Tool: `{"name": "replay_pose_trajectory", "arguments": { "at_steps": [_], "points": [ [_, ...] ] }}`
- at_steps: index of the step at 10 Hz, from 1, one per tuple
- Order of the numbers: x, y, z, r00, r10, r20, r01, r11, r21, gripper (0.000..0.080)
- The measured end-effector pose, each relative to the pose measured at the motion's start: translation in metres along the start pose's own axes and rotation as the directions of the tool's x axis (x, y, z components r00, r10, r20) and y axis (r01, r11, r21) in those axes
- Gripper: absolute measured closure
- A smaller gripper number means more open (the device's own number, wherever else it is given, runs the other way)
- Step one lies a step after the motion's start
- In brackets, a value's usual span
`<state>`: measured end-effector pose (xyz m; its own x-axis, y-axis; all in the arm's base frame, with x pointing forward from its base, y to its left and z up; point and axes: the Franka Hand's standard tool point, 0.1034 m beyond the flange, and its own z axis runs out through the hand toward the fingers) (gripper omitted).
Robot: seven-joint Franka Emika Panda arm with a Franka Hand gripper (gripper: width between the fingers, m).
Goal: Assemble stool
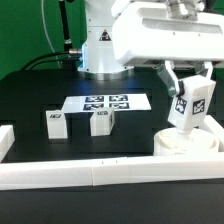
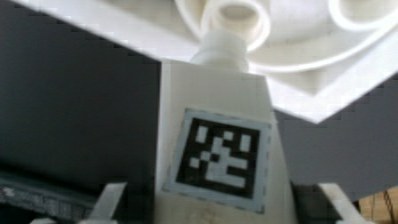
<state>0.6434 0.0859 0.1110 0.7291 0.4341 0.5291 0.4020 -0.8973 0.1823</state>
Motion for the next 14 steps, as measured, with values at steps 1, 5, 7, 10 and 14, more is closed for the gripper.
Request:
{"name": "replay_pose_trajectory", "arguments": {
  "at_steps": [1, 5, 7, 10, 14],
  "points": [
    [-0.002, -0.008, 0.004, 1.0, -0.015, 0.003, 0.015, 1.0, 0.005, 0.0475],
    [-0.009, -0.007, 0.009, 1.0, -0.017, 0.014, 0.017, 1.0, 0.007, 0.0475],
    [-0.013, -0.002, 0.009, 1.0, -0.011, 0.02, 0.011, 1.0, 0.003, 0.0475],
    [-0.018, -0.003, 0.013, 1.0, -0.01, 0.028, 0.01, 1.0, 0.006, 0.0475],
    [-0.024, -0.011, 0.021, 1.0, -0.016, 0.014, 0.016, 1.0, 0.005, 0.0475]
  ]
}}
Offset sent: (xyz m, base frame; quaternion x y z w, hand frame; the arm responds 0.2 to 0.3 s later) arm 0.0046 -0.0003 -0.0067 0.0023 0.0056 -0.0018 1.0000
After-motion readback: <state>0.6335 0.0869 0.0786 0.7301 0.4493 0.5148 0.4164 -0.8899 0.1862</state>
